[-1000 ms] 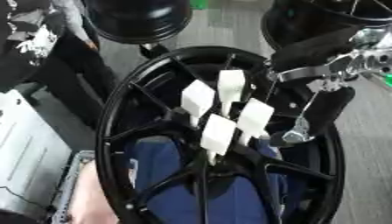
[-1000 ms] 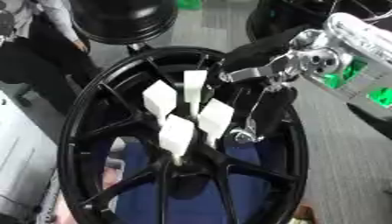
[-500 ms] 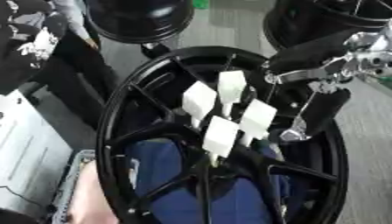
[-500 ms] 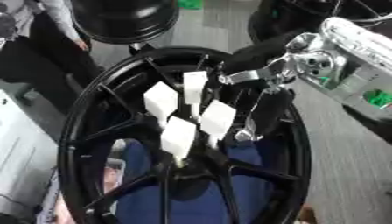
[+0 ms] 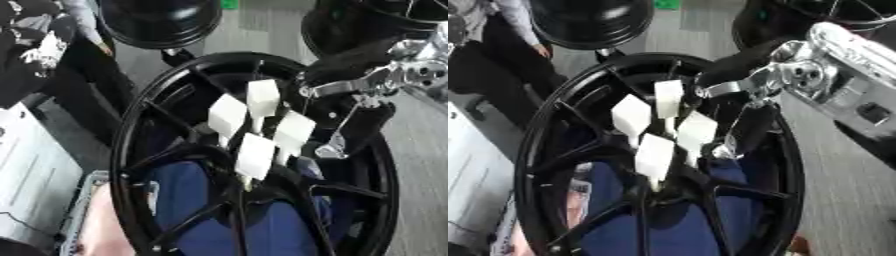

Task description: Pull the pin out of the wheel hub.

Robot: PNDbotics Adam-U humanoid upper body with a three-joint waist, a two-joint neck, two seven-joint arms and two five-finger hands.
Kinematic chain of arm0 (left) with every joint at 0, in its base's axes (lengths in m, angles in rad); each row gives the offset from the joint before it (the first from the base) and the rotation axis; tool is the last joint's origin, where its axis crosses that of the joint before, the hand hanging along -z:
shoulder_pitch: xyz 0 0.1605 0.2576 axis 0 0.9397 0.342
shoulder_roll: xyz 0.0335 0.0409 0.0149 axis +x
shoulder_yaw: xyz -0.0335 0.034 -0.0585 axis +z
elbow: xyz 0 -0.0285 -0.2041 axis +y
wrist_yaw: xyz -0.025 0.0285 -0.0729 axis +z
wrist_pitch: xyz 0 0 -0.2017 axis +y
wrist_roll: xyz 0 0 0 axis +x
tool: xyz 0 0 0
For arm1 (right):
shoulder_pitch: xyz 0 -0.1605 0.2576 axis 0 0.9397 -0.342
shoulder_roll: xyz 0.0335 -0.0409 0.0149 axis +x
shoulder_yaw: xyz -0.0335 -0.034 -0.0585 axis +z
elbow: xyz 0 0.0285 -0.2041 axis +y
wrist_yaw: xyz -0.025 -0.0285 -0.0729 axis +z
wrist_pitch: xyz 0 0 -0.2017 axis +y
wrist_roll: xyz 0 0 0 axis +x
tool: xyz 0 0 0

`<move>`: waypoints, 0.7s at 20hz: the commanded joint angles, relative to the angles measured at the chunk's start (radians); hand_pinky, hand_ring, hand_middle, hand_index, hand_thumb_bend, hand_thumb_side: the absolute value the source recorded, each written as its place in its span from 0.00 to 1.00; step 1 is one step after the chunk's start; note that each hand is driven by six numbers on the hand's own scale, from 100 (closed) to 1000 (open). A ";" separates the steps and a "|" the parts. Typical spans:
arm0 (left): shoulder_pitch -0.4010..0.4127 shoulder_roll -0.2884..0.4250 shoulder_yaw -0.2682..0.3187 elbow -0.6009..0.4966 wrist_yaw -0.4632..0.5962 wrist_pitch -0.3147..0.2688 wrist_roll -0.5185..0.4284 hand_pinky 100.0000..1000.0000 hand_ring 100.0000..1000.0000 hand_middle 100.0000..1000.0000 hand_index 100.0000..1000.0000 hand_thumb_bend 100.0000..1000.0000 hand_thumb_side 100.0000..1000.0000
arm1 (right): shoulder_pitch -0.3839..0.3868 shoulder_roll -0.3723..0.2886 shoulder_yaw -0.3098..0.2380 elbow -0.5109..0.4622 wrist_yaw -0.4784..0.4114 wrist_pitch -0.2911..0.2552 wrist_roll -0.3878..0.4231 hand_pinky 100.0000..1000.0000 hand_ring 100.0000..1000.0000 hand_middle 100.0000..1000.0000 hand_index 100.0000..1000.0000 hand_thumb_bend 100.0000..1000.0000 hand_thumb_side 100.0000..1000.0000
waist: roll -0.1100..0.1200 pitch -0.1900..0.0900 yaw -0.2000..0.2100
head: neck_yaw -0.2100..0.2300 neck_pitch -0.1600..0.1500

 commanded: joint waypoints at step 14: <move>-0.011 0.018 0.012 -0.016 0.005 0.001 0.006 0.73 0.86 0.72 0.73 0.35 0.75 | -0.013 -0.008 -0.021 0.018 0.003 0.029 -0.018 0.85 0.79 0.57 0.61 0.07 0.23 | 0.004 -0.013 0.002 | 0.000 -0.017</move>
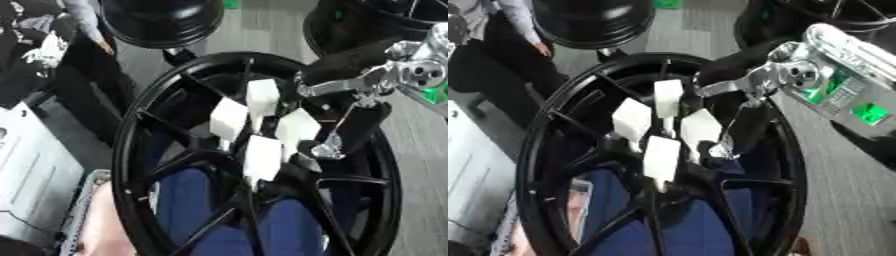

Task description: Pull the pin out of the wheel hub.

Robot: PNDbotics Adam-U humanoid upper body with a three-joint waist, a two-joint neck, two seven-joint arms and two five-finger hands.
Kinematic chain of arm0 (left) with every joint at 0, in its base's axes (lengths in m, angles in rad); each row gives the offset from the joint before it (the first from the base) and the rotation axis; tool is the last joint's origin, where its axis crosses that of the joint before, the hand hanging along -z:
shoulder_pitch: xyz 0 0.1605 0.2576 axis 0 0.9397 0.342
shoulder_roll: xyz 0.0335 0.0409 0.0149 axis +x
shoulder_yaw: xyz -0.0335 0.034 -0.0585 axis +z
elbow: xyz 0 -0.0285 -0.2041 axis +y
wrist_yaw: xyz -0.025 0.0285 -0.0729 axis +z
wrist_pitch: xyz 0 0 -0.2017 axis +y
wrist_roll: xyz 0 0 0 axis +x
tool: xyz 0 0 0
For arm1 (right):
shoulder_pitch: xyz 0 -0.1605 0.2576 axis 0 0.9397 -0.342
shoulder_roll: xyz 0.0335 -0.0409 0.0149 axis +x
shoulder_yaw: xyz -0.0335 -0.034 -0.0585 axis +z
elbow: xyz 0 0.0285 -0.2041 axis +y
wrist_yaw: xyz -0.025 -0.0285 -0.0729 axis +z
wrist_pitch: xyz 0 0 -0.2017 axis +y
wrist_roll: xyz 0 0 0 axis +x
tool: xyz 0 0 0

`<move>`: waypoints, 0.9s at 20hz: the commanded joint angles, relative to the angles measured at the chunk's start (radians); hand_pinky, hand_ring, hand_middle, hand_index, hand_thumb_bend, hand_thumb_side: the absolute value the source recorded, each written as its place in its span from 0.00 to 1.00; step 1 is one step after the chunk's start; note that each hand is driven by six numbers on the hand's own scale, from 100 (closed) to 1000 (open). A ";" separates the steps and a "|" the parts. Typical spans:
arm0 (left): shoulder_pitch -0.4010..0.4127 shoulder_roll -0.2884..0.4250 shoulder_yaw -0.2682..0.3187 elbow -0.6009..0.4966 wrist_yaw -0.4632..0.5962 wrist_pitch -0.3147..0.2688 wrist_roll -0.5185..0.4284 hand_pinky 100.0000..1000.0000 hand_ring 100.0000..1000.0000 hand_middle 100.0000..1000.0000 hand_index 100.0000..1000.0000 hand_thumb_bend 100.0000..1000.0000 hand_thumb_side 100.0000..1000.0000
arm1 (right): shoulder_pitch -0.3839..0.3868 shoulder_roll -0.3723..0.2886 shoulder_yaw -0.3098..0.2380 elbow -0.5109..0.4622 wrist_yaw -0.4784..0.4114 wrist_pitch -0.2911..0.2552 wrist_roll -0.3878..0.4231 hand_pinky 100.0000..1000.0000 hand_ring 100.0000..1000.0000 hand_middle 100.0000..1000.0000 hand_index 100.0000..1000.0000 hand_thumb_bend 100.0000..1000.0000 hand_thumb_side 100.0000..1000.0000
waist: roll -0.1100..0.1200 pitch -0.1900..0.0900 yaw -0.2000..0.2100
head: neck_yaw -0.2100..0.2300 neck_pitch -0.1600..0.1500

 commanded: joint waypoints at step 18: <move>-0.002 0.032 0.017 -0.016 -0.002 0.000 0.010 0.73 0.86 0.72 0.74 0.35 0.75 | -0.027 -0.092 -0.079 -0.105 -0.030 0.108 -0.091 0.79 0.70 0.34 0.40 0.00 0.33 | 0.008 -0.034 -0.019 | 0.007 0.000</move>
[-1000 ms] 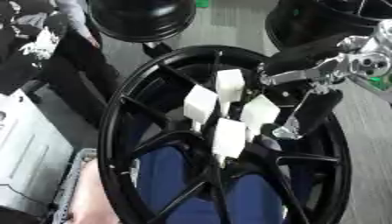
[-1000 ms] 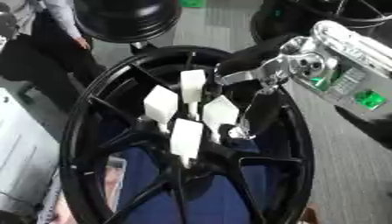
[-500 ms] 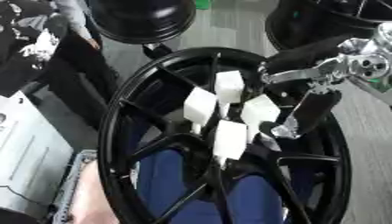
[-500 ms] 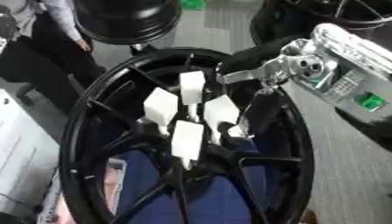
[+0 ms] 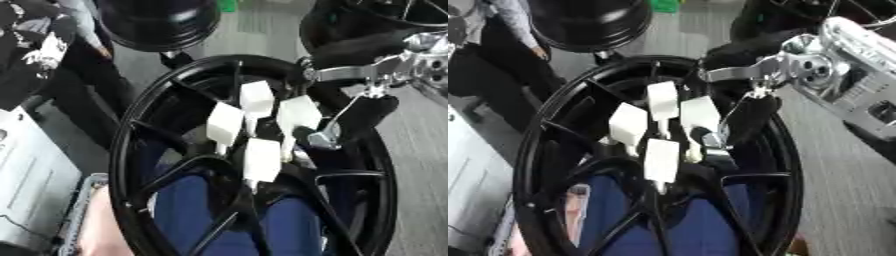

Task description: Pull the pin out of the wheel hub.

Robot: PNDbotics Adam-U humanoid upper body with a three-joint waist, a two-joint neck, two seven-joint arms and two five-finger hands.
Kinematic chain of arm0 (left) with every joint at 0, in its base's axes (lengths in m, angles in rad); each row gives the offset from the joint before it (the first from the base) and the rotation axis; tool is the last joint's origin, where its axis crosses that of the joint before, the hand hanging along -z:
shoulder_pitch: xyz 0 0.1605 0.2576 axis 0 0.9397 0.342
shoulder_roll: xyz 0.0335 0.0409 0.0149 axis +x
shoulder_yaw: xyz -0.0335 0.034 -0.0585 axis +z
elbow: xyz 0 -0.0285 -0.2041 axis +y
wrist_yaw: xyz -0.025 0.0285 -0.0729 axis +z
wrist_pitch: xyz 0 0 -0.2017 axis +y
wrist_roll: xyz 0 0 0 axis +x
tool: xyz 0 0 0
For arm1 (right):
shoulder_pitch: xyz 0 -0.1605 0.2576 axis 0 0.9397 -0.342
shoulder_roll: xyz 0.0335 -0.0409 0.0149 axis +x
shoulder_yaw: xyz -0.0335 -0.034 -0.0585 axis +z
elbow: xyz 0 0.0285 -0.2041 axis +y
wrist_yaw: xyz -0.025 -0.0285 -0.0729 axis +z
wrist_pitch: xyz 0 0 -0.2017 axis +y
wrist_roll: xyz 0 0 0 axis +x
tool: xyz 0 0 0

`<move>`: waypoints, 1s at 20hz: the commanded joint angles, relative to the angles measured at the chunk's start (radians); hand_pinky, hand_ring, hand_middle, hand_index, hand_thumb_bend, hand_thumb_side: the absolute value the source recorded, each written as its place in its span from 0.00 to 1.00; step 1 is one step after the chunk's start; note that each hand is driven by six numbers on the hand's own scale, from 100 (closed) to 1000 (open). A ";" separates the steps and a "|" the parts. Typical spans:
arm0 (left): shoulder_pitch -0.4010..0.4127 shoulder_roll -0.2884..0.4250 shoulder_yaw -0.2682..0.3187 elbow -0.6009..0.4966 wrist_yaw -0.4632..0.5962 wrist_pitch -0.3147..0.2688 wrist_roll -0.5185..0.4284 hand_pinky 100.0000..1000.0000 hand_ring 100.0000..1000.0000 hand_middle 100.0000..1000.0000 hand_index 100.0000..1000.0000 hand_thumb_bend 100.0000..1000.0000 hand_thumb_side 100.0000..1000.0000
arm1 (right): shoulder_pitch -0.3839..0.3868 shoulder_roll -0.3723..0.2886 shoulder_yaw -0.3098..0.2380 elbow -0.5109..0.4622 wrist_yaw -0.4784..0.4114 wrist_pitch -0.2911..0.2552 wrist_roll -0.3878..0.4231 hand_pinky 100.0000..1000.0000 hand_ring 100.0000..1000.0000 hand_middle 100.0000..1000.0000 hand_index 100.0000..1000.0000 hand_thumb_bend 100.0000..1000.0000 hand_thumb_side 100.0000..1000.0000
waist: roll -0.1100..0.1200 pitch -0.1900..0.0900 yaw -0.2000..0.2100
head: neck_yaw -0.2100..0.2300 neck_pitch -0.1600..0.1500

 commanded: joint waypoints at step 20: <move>0.036 0.045 0.067 -0.016 -0.027 0.001 0.067 0.72 0.86 0.72 0.74 0.37 0.73 | 0.417 -0.420 -0.712 0.236 0.004 0.117 -0.356 0.81 0.66 0.36 0.41 0.00 0.14 | 0.000 -0.049 -0.046 | 0.059 -0.002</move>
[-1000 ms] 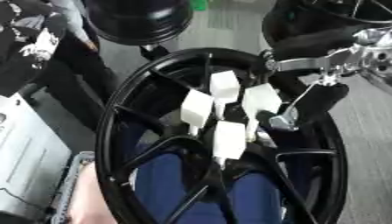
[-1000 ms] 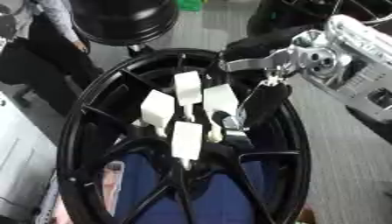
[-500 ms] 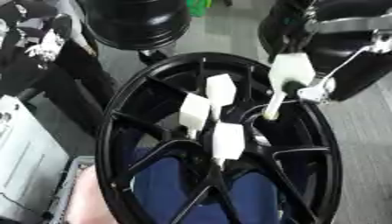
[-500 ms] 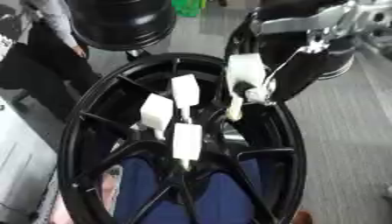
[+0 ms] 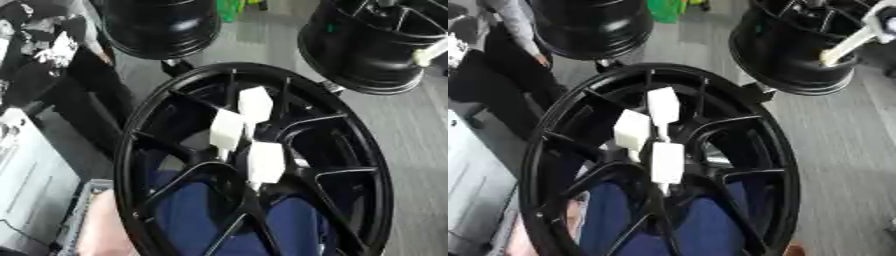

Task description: Pull the pin out of the wheel hub.

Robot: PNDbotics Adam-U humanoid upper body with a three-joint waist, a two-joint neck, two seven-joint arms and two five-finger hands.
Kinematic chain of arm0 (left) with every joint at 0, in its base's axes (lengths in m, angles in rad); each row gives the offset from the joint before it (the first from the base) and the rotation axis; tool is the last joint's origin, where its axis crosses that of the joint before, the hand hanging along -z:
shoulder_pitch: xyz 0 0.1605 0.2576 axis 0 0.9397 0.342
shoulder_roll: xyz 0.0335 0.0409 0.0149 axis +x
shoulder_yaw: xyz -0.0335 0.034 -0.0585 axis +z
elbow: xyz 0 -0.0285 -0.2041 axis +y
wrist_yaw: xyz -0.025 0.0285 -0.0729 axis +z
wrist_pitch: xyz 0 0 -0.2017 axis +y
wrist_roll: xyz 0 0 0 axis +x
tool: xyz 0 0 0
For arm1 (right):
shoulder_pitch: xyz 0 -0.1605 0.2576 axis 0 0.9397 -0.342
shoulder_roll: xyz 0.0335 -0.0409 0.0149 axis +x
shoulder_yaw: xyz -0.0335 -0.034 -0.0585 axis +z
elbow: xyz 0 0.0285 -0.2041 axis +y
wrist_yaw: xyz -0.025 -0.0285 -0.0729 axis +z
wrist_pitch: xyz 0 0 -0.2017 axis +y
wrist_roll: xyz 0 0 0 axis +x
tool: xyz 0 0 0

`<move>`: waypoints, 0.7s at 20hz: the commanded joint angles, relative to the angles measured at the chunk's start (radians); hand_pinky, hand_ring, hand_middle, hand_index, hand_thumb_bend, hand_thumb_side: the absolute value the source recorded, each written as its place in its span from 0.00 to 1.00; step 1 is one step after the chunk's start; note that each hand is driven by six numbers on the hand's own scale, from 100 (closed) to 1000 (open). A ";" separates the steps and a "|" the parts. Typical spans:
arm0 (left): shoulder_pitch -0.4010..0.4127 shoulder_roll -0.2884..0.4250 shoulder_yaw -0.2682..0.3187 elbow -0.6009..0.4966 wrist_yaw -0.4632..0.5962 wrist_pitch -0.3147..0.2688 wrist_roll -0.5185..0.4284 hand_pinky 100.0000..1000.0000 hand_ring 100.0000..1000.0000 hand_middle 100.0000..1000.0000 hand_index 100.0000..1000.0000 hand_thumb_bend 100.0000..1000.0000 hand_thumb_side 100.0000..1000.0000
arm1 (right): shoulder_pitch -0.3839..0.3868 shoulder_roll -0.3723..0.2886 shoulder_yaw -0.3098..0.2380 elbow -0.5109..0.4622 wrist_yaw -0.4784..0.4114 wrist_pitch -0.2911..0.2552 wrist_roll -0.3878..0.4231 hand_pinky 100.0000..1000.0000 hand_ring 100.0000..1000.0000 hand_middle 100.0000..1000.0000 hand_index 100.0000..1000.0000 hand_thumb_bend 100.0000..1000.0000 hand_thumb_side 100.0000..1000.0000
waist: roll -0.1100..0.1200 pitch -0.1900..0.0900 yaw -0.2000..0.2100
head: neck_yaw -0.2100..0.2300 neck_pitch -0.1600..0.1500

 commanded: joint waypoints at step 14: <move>-0.006 0.032 0.039 -0.016 -0.013 -0.004 0.043 0.72 0.86 0.72 0.74 0.38 0.72 | 0.119 -0.067 -0.202 0.276 0.208 -0.081 0.064 0.89 0.90 0.84 0.87 0.15 0.12 | 0.019 -0.018 -0.010 | 0.002 0.012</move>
